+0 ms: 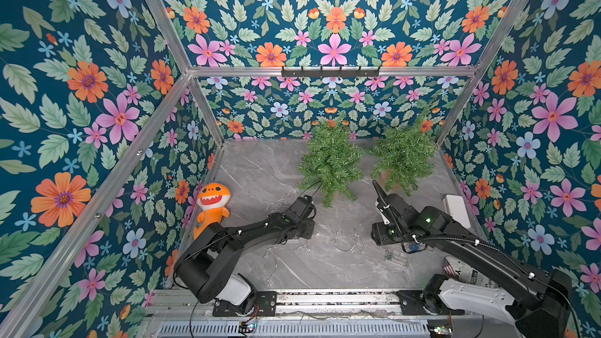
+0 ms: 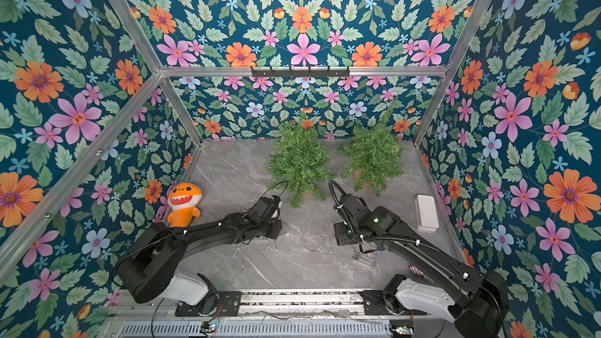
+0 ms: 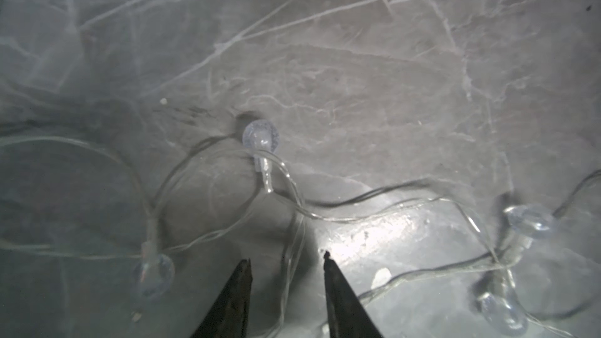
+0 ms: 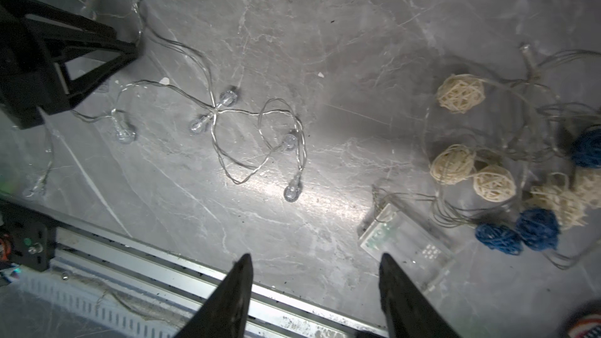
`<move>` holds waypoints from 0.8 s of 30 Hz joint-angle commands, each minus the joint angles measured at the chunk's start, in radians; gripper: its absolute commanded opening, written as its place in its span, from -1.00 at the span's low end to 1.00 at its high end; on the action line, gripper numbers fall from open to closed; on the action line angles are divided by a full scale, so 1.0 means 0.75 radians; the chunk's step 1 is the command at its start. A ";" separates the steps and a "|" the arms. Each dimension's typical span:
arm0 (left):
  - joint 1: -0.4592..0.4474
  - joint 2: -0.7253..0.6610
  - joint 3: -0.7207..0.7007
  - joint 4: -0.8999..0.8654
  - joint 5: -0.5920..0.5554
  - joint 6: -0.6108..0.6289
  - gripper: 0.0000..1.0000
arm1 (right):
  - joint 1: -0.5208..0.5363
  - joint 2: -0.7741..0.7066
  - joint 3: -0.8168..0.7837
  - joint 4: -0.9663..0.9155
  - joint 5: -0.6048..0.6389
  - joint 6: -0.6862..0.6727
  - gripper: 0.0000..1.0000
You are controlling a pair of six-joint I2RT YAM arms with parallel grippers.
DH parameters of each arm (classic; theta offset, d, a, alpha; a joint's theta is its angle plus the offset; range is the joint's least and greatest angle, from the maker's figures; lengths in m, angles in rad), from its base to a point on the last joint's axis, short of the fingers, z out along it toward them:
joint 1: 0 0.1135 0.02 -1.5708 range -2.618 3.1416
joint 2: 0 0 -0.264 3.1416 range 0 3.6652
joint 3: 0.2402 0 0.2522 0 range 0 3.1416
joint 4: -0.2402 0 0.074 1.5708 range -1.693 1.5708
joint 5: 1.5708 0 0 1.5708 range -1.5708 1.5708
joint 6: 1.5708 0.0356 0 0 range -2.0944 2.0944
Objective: Wrap string light around the christmas tree
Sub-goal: Pick up the light string from the center of the board.
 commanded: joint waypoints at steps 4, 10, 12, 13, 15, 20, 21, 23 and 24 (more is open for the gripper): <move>-0.063 0.127 0.069 -0.017 -0.157 -0.002 -0.27 | 0.001 0.036 0.003 0.134 -0.065 0.024 0.21; -0.089 0.178 0.094 -0.075 -0.158 -0.016 -0.84 | 0.001 0.025 0.007 0.142 -0.043 0.014 0.19; -0.083 0.155 0.103 -0.101 -0.146 -0.016 -1.00 | 0.001 0.031 0.009 0.155 -0.045 0.011 0.19; -0.063 0.125 0.109 -0.119 -0.140 -0.006 -1.00 | 0.001 0.034 0.008 0.166 -0.051 0.010 0.19; 0.002 0.035 0.113 -0.145 -0.097 0.013 -1.00 | 0.001 0.042 0.008 0.190 -0.076 0.010 0.17; 0.122 -0.243 0.207 -0.315 0.003 0.095 -1.00 | 0.037 0.063 -0.007 0.325 -0.150 0.008 0.12; 0.145 -0.291 0.236 -0.359 0.026 0.112 -1.00 | 0.062 0.078 0.005 0.349 -0.141 -0.009 0.12; 0.176 -0.368 0.276 -0.425 0.056 0.137 -1.00 | 0.123 0.113 0.038 0.389 -0.102 -0.055 0.12; 0.187 -0.400 0.296 -0.458 0.078 0.153 -1.00 | 0.160 0.135 0.058 0.415 -0.085 -0.084 0.12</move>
